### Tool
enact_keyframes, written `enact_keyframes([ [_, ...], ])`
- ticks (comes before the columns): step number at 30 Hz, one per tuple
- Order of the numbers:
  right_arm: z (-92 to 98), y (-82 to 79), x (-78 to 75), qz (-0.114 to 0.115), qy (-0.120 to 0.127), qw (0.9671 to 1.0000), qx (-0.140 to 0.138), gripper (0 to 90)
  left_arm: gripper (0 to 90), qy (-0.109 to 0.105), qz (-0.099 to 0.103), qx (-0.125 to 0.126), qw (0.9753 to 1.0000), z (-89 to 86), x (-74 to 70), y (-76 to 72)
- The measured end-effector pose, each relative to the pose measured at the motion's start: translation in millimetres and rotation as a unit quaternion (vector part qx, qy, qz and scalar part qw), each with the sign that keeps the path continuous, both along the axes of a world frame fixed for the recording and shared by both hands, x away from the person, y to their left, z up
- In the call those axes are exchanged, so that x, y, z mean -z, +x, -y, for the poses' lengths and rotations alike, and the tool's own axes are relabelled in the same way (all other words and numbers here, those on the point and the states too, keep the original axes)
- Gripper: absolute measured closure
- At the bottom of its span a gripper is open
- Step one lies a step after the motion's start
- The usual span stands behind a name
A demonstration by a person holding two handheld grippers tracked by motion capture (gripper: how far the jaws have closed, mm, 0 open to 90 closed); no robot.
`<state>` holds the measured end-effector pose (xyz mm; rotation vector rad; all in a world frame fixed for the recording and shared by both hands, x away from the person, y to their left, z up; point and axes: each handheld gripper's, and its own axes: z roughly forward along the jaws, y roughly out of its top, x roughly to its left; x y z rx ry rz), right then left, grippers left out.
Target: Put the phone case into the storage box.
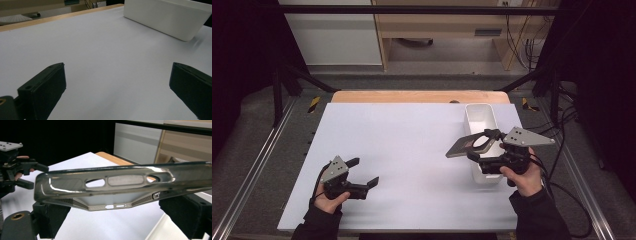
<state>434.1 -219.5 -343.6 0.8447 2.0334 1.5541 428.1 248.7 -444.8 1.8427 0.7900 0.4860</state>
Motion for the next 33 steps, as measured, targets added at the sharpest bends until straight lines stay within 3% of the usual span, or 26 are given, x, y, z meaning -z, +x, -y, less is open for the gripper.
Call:
enact_keyframes([
  [13, 0.7, 9.1, -11.6, -0.004, -0.010, 0.9989, 0.046, 11.8, 0.3, -0.001, 0.002, -0.014, 0.9999, -9.7, 2.2, 0.8],
  [33, 4.9, 31.7, -29.2, -0.011, -0.022, 0.9932, 0.114, 11.7, 0.2, 0.000, 0.002, -0.023, 0.9997, -18.0, 3.4, 1.4],
])
